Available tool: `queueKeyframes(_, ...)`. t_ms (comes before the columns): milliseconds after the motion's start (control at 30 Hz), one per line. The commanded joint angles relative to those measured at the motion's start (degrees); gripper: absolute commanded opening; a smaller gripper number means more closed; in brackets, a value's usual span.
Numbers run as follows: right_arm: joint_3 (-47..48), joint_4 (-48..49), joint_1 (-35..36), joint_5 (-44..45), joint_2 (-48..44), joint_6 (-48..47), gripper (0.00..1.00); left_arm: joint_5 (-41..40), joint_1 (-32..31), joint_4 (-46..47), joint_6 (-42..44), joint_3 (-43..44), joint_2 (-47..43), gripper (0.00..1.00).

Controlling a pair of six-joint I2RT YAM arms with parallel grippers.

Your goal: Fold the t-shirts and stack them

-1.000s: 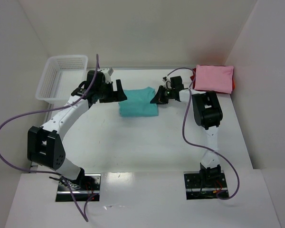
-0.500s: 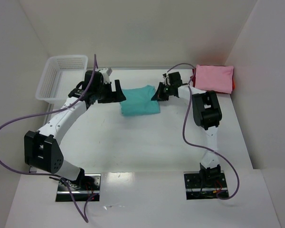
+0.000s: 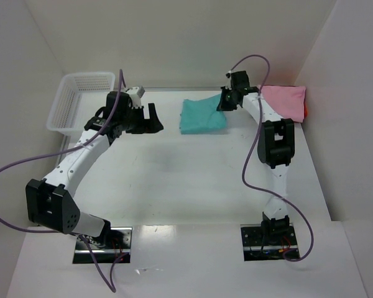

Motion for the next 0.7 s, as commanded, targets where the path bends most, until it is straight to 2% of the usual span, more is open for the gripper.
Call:
queueKeyframes(0,7.4,-4.9,-3.8,6.8,-0.7,-5.4,0.00,0.6,0.3,0.1,2.3,0.0,-2.2,0.99)
queueKeyframes(133,14.8,-9.5,-5.8,11.1,1.2,-8.6,0.00,1.5,0.3,-1.1,2.8,0.0,-2.7,0.99)
queueKeyframes(367,19.3,-10.7,-9.6,16.0,1.0,-11.5,0.00,2.7,0.3,-4.8,2.8,0.5,-2.2,0.99)
queueKeyframes(667,24.5,-12.2,-18.6,15.3,2.1,-12.5,0.00,4.3,0.3,-5.8,2.7,1.0,-0.4,0.99)
